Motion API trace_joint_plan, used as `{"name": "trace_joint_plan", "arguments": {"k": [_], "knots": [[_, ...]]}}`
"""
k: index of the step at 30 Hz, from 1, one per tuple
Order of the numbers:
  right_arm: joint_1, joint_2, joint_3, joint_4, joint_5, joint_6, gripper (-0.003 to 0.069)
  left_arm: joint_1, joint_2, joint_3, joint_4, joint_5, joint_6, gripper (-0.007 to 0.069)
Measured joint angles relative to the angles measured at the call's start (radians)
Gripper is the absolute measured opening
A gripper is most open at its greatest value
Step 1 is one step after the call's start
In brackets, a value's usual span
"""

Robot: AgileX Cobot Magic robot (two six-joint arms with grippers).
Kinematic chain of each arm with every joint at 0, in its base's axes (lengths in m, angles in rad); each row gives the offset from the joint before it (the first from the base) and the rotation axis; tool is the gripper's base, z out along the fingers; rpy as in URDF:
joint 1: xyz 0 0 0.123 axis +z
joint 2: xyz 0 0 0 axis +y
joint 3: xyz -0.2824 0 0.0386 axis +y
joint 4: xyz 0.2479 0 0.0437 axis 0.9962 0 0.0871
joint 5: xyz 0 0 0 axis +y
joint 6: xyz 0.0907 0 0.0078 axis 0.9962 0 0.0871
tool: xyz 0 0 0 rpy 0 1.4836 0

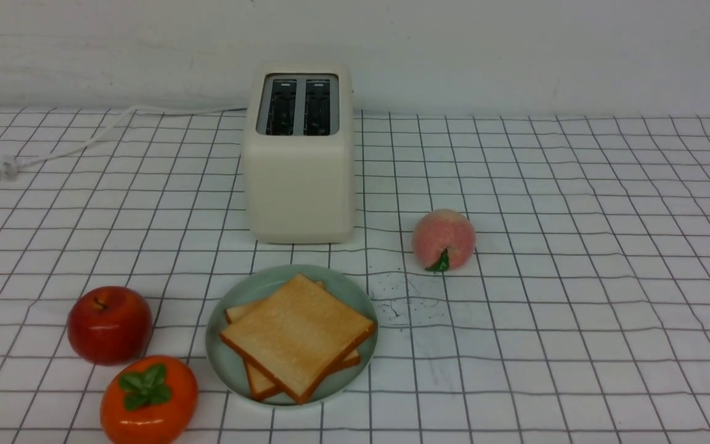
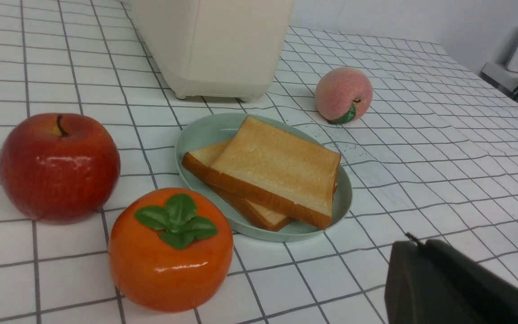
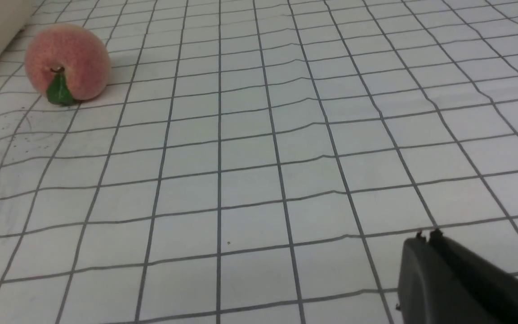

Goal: Take toasted bread from bread machine on white checkered table place on plate.

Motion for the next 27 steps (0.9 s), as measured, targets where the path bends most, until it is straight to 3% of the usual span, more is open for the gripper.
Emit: {"name": "trace_joint_plan", "arguments": {"k": [18, 22, 27], "knots": [[0.0, 0.0, 0.0, 0.0, 0.0, 0.0, 0.0, 0.002, 0.0, 0.01, 0.025, -0.036, -0.002, 0.0022], [0.0, 0.0, 0.0, 0.0, 0.0, 0.0, 0.0002, 0.088, 0.0, 0.055, 0.179, -0.146, -0.127, -0.0006], [0.0, 0.0, 0.0, 0.0, 0.0, 0.0, 0.0005, 0.18, 0.0, 0.112, 0.402, -0.158, -0.307, -0.0013]]}}
